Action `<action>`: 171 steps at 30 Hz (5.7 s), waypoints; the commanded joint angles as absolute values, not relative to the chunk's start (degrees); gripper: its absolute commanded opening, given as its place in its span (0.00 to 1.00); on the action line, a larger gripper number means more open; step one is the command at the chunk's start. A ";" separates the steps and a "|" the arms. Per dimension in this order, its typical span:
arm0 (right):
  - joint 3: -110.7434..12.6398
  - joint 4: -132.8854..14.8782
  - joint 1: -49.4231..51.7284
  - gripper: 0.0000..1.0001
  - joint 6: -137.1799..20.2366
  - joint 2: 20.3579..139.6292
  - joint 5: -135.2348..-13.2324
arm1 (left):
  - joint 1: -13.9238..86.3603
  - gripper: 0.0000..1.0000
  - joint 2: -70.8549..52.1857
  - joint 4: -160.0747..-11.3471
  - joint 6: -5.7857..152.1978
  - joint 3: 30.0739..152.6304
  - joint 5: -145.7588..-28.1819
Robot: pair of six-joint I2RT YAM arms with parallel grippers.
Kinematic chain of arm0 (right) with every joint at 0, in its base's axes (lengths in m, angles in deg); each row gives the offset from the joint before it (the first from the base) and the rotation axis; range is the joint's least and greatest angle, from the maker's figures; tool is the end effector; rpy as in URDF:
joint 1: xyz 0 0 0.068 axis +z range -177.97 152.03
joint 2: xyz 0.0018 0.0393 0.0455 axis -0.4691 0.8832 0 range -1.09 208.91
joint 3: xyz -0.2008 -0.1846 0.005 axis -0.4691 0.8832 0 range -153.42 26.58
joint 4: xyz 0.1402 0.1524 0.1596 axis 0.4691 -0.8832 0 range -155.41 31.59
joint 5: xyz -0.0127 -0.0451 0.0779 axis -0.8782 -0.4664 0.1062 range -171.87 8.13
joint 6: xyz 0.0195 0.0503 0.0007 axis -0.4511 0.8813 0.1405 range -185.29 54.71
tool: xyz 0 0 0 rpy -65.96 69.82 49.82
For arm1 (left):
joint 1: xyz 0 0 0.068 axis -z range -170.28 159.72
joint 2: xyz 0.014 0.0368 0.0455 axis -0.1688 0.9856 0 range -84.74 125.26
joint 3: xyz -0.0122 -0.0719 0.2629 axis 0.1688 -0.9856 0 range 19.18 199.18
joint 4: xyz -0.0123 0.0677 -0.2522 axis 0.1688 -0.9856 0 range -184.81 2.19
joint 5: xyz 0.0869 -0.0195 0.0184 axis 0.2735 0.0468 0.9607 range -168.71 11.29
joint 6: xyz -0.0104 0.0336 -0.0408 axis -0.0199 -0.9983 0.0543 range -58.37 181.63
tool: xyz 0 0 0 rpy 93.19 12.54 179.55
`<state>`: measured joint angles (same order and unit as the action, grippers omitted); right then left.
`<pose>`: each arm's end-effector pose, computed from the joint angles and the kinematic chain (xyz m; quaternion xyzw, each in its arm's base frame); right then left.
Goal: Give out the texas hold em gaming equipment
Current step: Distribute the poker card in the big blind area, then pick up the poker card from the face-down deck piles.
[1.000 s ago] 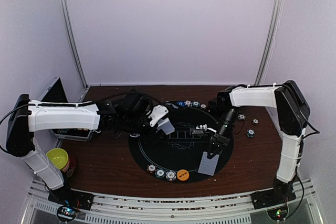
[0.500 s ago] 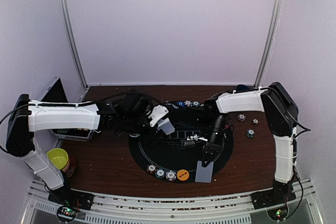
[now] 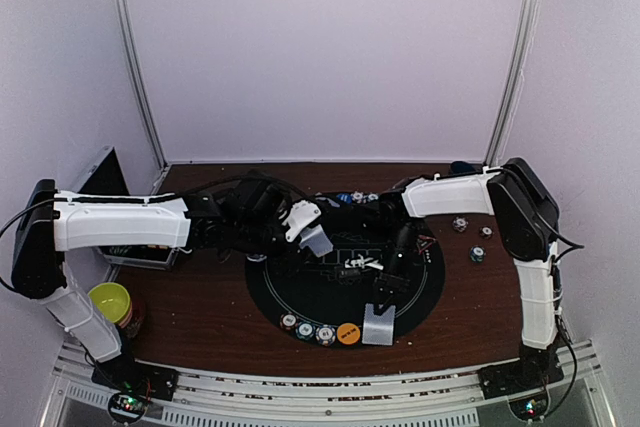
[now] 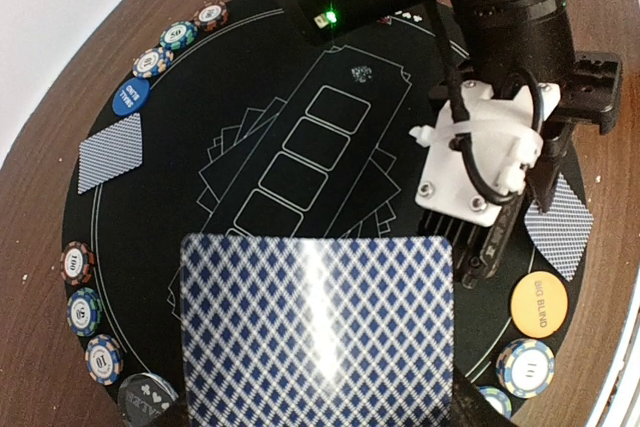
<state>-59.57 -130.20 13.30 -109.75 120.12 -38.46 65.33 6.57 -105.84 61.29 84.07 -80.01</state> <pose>0.2565 0.2577 0.1521 0.5856 -0.7105 -0.3695 0.1258 0.1973 -0.2896 0.2455 0.4364 0.8122 -0.1889 0.3381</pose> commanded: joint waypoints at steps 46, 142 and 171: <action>-58.16 -83.10 5.60 0.56 -61.51 99.29 -27.28 | 65.79 0.59 2.39 -103.02 60.77 84.49 -79.24; -57.60 -84.44 7.95 0.00 -60.36 104.91 -16.54 | 65.97 0.60 1.26 -102.40 60.41 83.87 -79.34; -53.67 -66.02 2.23 0.00 -43.50 113.26 -21.10 | 65.97 0.60 -0.14 -102.40 60.55 84.05 -78.67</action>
<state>-52.44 -70.37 -0.84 -47.13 108.03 -18.63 65.71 2.46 -105.46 61.07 83.34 -78.87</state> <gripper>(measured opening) 0.007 0.600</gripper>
